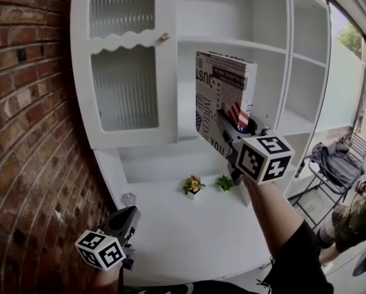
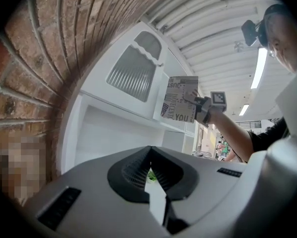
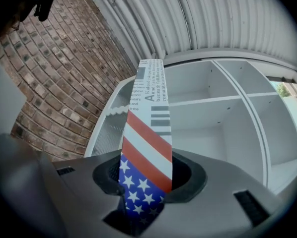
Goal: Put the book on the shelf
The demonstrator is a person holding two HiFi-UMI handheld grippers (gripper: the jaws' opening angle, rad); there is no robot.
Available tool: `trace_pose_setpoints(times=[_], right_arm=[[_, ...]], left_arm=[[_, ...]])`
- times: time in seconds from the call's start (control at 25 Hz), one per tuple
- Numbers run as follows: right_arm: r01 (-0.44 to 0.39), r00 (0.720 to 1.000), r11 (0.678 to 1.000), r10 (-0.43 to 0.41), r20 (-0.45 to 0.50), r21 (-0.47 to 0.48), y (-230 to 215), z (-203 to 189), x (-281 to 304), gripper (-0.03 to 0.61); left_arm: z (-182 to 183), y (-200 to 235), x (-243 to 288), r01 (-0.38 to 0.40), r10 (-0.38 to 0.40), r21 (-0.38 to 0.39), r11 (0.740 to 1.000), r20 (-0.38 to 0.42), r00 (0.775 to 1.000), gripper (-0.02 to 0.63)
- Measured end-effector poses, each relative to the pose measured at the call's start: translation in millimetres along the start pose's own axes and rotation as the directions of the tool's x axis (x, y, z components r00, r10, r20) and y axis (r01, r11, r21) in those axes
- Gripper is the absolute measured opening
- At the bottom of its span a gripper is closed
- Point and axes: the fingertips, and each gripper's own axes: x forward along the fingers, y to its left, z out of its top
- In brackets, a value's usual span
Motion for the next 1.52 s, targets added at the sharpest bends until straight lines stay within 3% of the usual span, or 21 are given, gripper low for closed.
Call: trace_pose_setpoints(times=[0.36, 0.88, 1.52], right_arm=[[0.016, 0.999, 0.997, -0.011, -0.052, 0.081, -25, -16, 69, 0.161], [0.114, 0.987, 0.992, -0.107, -0.116, 0.053, -47, -41, 133, 0.161], [0.099, 0.970, 0.994, -0.085, -0.228, 0.049, -47, -72, 169, 0.160]], left_arm=[[4, 6, 6, -0.050, 0.050, 0.038, 0.998, 0.015, 0.999, 0.000], [2, 20, 1, -0.109, 0.109, 0.013, 0.994, 0.025, 0.994, 0.000], [9, 32, -9, -0.152, 0.151, 0.015, 0.988, 0.039, 0.988, 0.000]])
